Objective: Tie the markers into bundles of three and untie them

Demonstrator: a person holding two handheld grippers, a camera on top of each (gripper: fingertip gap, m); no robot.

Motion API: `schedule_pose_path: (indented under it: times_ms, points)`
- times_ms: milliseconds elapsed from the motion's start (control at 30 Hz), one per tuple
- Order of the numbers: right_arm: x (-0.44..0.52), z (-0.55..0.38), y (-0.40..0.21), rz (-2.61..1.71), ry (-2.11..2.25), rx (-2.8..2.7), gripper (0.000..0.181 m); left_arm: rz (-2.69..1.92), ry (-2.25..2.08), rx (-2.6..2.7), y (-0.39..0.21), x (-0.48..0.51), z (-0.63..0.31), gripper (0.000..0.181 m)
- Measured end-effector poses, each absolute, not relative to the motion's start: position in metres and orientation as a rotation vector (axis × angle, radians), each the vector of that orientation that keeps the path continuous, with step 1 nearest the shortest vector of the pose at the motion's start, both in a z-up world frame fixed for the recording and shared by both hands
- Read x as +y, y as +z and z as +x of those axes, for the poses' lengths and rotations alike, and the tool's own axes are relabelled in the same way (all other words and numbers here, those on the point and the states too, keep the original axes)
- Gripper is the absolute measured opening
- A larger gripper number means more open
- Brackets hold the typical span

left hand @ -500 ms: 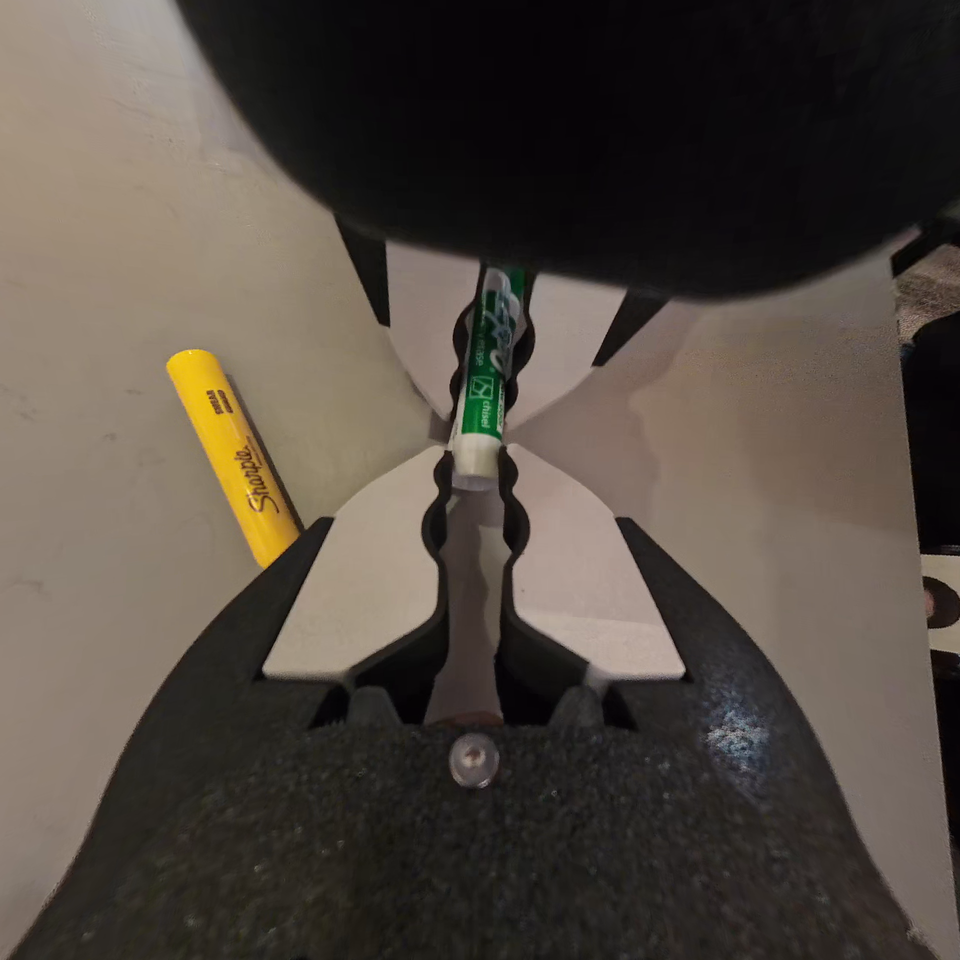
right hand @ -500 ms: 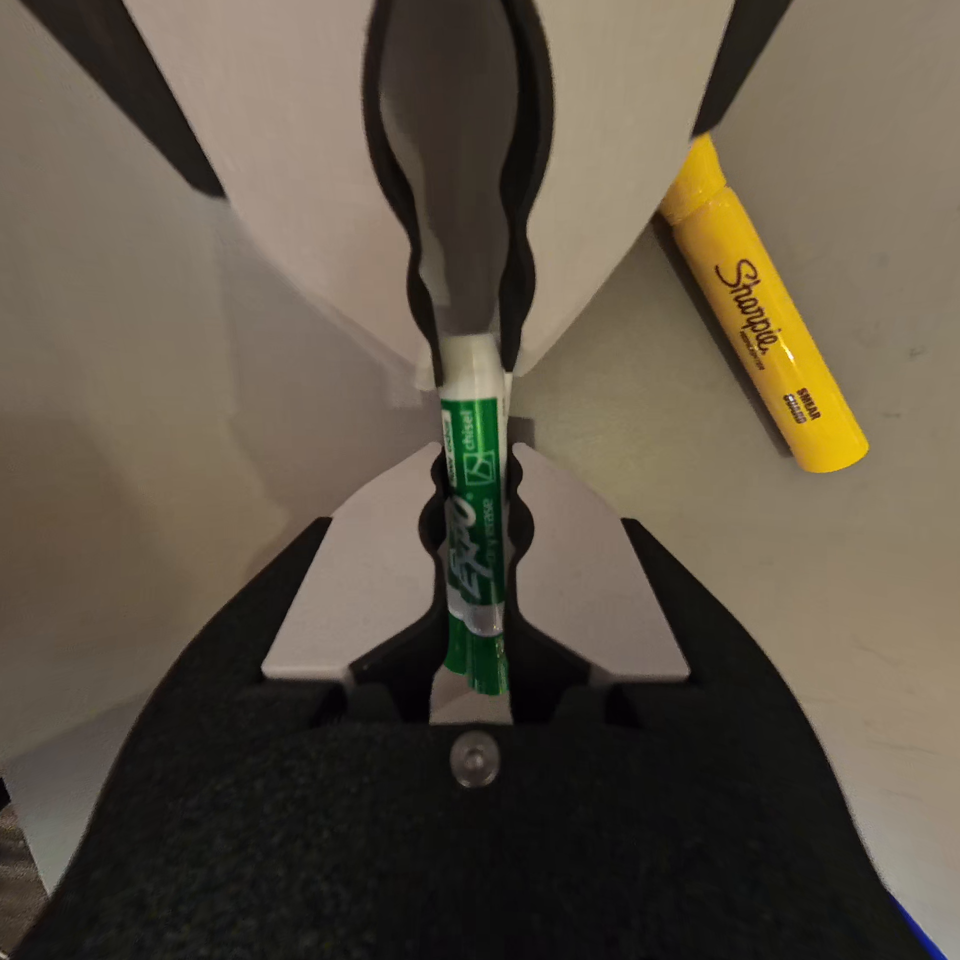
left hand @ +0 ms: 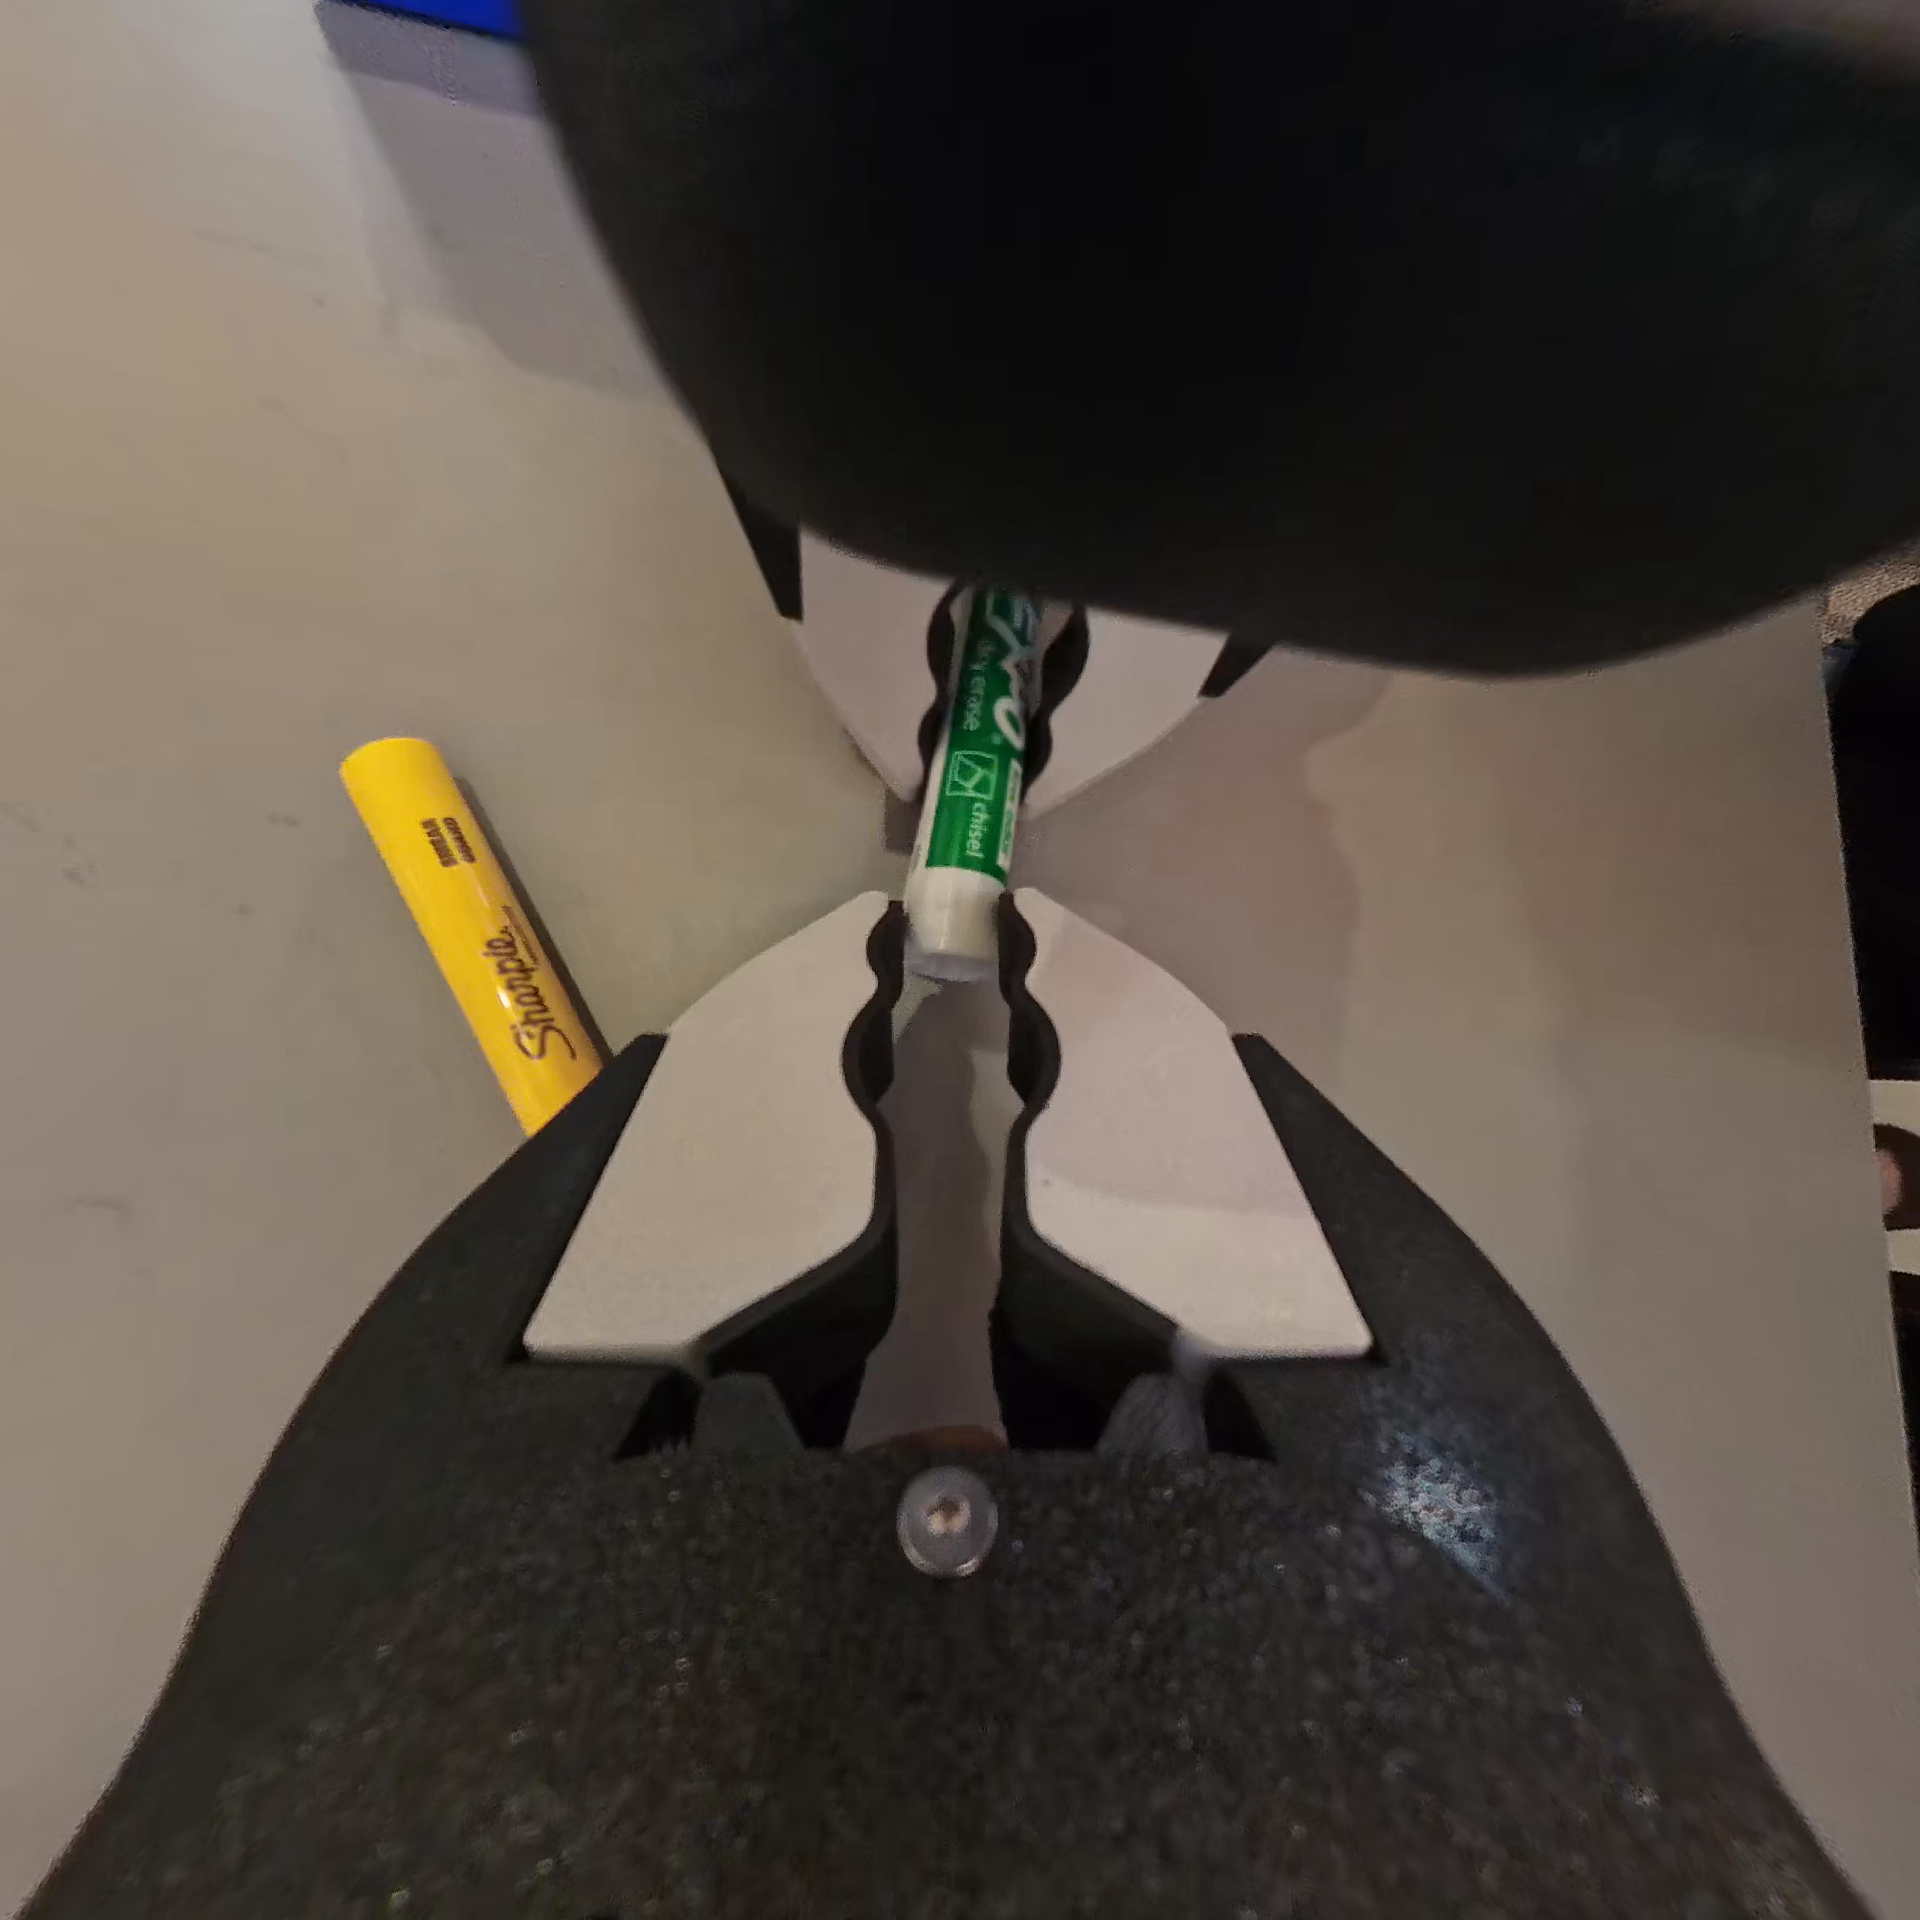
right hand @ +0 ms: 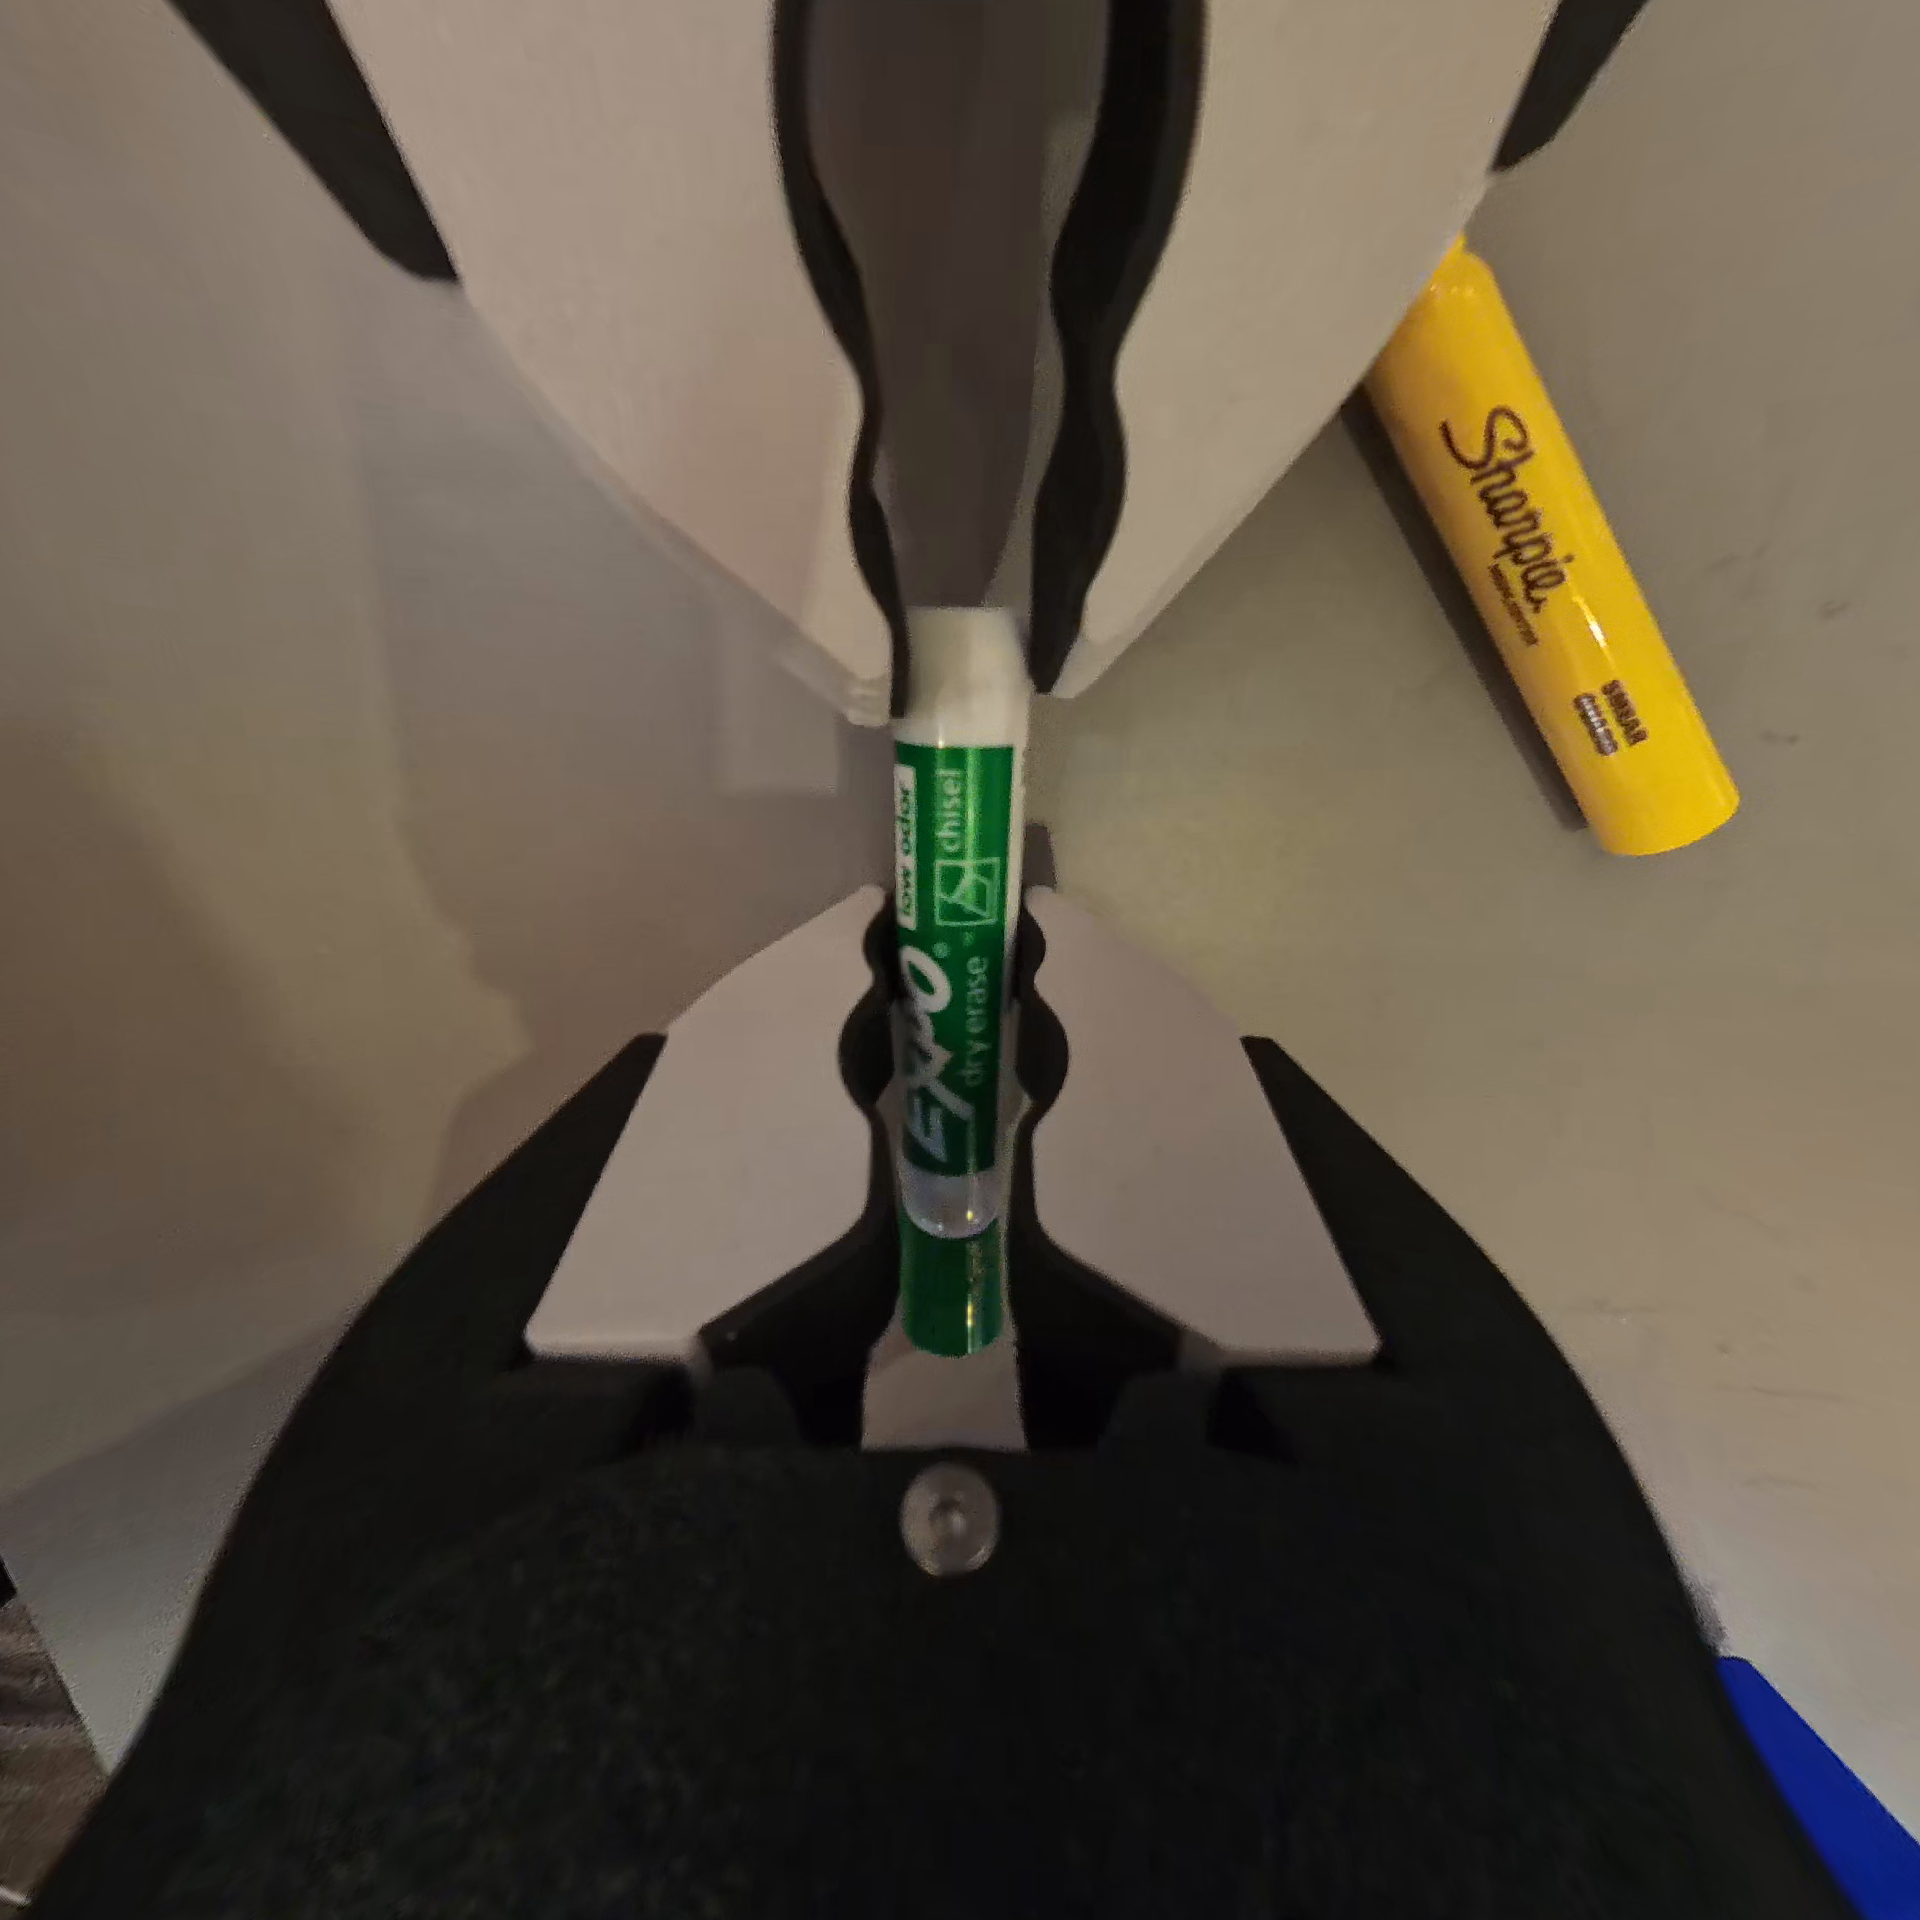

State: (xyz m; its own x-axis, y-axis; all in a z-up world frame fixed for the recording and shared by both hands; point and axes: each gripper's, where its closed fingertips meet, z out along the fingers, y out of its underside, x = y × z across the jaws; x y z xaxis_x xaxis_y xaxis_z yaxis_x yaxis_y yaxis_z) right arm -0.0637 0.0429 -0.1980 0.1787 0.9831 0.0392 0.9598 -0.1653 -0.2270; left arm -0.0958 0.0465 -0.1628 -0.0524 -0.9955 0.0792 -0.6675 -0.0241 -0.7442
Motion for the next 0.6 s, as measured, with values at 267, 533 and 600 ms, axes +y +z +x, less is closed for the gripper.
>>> schedule_pose_path:
  times_ms: [267, 533, 600]
  points:
    - [0.0445, -0.0633, -0.198, -2.235, 0.173, -1.882, 0.019, -1.774, -0.92, 1.74, -0.1652, 0.0458, -0.092, 0.017]
    - [0.0443, -0.0635, -0.1983, -2.274, 0.22, -1.852, 0.019, -1.8, -0.962, 1.688, -0.1597, 0.0458, -0.1006, 0.02]
    - [0.0452, -0.063, -0.1984, -2.29, 0.222, -1.838, 0.018, -1.795, -0.953, 1.67, -0.1602, 0.0461, -0.1003, 0.02]
